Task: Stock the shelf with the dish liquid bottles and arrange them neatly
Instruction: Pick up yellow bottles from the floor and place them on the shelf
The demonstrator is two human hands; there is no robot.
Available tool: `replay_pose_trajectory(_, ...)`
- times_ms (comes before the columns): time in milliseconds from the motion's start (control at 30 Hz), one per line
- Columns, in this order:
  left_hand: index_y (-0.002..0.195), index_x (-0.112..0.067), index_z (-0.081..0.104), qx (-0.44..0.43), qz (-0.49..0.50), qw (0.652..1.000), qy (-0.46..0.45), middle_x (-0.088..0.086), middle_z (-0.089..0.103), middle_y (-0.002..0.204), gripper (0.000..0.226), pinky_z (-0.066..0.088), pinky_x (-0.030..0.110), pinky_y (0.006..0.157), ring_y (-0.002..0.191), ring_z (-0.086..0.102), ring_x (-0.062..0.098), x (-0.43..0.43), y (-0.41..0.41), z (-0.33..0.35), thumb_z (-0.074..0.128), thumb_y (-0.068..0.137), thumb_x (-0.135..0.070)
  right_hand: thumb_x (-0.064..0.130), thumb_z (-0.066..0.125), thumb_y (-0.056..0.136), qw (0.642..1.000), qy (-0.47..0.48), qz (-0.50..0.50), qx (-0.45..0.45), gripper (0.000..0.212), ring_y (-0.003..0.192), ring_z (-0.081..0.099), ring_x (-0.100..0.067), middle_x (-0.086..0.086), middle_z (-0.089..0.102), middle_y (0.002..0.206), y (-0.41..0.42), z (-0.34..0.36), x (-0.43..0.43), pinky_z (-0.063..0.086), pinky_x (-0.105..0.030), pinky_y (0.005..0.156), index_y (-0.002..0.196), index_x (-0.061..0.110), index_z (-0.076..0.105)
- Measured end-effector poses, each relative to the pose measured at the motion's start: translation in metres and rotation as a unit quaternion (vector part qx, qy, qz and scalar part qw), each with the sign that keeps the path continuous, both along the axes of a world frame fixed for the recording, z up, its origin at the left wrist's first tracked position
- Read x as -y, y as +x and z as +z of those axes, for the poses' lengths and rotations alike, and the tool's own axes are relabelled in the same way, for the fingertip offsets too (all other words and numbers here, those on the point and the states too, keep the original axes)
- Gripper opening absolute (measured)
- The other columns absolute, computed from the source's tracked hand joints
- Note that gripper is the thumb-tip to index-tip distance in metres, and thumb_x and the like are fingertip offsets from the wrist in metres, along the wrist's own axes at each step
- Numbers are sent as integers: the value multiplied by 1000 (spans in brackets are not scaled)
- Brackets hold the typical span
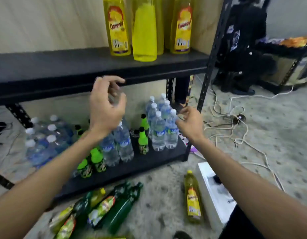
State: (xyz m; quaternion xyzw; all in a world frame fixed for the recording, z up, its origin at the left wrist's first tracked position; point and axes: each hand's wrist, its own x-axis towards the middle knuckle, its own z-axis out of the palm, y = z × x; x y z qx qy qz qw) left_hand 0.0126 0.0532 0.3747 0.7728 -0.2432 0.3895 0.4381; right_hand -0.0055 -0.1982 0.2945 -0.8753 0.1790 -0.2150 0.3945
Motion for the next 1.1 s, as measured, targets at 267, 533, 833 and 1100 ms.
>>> replay_pose_trajectory(267, 103, -22, 73, -493, -144, 760, 398, -1, 72, 103, 29, 46, 20, 81, 95, 68, 15, -29, -57, -292, 72, 75, -12, 0, 76, 81, 914, 176, 1, -364, 55, 96, 55, -24, -24, 61, 127, -80, -263, 25, 47, -23, 72, 132, -1, 55)
replay_pose_trajectory(533, 150, -13, 32, -482, -229, 495, 685, 12, 42, 145, 83, 42, 36, 105, 133, 42, 32, -103, -97, -419, 78, 80, -22, 45, 82, 74, 855, 61, -113, -503, 117, 140, 34, -43, -24, 31, 151, -57, -359, 19, 32, -50, 115, 158, 21, 5)
replay_pose_trajectory(833, 146, -4, 27, -330, -211, 519, 760, 19, 44, 143, 99, 30, 48, 112, 131, 40, 32, -113, -119, -460, 79, 75, -48, 48, 82, 72, 840, 1, -176, -514, 110, 138, 36, -44, -27, 40, 147, -46, -392, 32, 31, -49, 112, 153, 11, 18)
replay_pose_trajectory(1100, 136, -7, 35, -371, -185, 589, 694, 15, 58, 121, 103, 49, 43, 79, 103, 59, 33, -105, -116, -445, 84, 61, -56, 40, 96, 42, 850, 79, -173, -492, 87, 105, 66, -36, -22, 59, 121, -32, -427, 37, 57, -45, 92, 113, -2, 68)
